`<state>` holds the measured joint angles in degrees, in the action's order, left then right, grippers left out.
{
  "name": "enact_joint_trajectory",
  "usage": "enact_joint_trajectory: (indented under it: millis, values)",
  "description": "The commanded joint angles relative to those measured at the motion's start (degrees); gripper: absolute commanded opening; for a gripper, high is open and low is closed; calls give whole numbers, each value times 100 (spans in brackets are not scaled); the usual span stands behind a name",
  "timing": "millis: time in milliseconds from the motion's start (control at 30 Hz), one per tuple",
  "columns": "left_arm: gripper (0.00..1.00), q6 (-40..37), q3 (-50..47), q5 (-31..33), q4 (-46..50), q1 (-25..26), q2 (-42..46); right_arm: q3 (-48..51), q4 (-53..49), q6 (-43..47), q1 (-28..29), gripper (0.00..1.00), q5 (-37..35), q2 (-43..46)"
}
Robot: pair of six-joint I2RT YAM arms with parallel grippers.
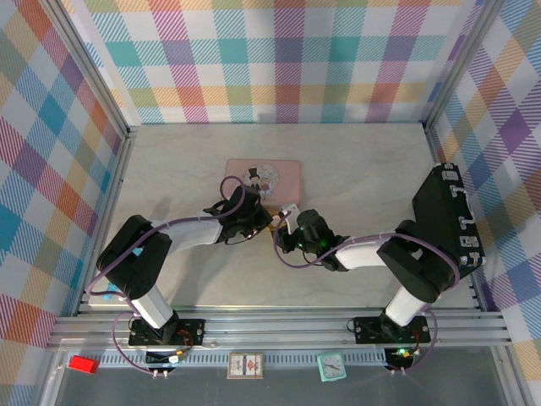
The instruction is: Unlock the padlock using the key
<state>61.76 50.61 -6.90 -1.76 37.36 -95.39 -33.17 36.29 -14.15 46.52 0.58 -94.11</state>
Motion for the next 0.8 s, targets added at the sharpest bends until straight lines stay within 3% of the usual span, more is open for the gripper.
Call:
enact_joint_trajectory:
  millis: [0, 133, 400, 600, 767]
  values:
    - [0, 12, 15, -154, -29, -10, 242, -137, -201, -66, -47, 14, -334, -55]
    - [0, 3, -3, -154, -51, -10, 243, -166, -262, -542, -96, 9, -12, -27]
    - [0, 21, -102, -163, -197, -12, 258, -232, 414, -2459, -399, 3, 1711, -461]
    - [0, 28, -105, -154, -220, -12, 267, -103, 919, -3064, -538, 3, 2172, -652]
    - [0, 29, -89, -137, -186, -19, 293, -34, 813, -2841, -554, 4, 2024, -610]
